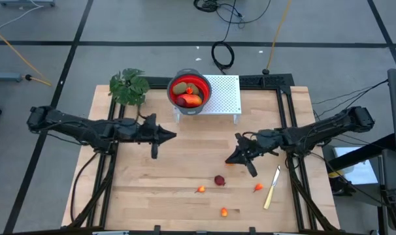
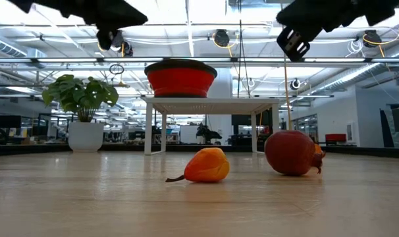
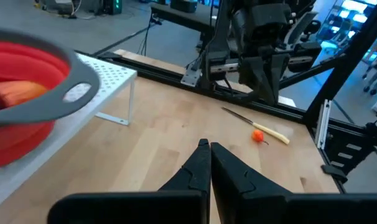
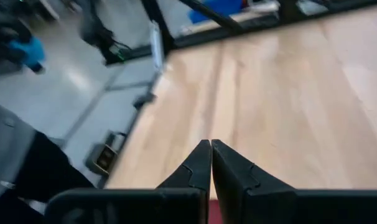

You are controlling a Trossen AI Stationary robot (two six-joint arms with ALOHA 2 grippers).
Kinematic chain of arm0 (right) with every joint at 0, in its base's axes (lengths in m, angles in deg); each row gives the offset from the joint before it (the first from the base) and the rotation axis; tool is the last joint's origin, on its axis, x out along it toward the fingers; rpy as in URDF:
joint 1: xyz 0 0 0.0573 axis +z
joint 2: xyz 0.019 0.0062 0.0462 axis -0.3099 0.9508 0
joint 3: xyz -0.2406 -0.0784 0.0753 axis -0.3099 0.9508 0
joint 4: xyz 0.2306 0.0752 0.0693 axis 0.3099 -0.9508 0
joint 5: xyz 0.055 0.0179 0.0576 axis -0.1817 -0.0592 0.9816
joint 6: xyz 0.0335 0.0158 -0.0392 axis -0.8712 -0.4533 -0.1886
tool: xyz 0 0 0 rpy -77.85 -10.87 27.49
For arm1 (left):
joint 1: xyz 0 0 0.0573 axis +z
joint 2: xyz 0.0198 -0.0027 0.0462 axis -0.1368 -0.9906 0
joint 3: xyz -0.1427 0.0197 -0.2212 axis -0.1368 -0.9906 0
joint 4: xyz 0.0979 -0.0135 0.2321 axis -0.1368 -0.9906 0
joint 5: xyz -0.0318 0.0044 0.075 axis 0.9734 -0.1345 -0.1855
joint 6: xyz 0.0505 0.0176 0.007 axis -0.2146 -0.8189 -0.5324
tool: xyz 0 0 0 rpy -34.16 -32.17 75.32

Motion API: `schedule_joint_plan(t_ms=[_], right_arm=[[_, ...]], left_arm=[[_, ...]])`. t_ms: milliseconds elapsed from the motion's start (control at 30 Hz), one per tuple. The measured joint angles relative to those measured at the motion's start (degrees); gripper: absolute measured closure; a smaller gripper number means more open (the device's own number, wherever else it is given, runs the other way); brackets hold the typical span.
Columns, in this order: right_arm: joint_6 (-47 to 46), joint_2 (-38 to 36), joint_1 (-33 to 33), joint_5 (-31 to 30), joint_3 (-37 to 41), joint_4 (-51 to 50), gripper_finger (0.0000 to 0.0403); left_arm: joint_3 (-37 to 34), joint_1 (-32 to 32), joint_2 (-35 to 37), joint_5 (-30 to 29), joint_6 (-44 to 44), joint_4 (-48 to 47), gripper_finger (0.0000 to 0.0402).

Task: Pick & Place Fruit
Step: Put the orange into the red strainer bowl

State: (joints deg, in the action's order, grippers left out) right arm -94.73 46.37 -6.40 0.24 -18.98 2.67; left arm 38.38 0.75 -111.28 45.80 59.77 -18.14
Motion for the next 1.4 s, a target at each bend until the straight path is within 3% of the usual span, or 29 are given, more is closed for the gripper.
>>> schedule_joint_plan(t_ms=[200,600,800,1033,1400], right_arm=[[0.4,0.0,1.1,-3.8,-3.5,-10.4,0.0394],[-3.8,0.2,2.2,-7.0,-3.7,-13.9,0.0394],[-5.6,3.8,2.8,-8.0,-4.7,-15.3,0.0394],[-3.3,10.4,3.1,-6.3,-10.1,-31.4,0.0394],[7.2,11.5,0.8,-4.8,-10.4,-33.0,0.0394]], left_arm=[[-6.7,0.0,8.6,2.6,-1.1,1.5,0.04],[-16.0,0.0,19.5,4.1,-3.1,4.2,0.0393],[-17.2,0.0,21.6,4.1,-5.4,4.3,0.0399],[-17.2,0.0,21.8,7.5,-6.0,4.1,0.0386],[-17.2,0.0,21.8,7.5,-6.0,4.2,0.0382]])
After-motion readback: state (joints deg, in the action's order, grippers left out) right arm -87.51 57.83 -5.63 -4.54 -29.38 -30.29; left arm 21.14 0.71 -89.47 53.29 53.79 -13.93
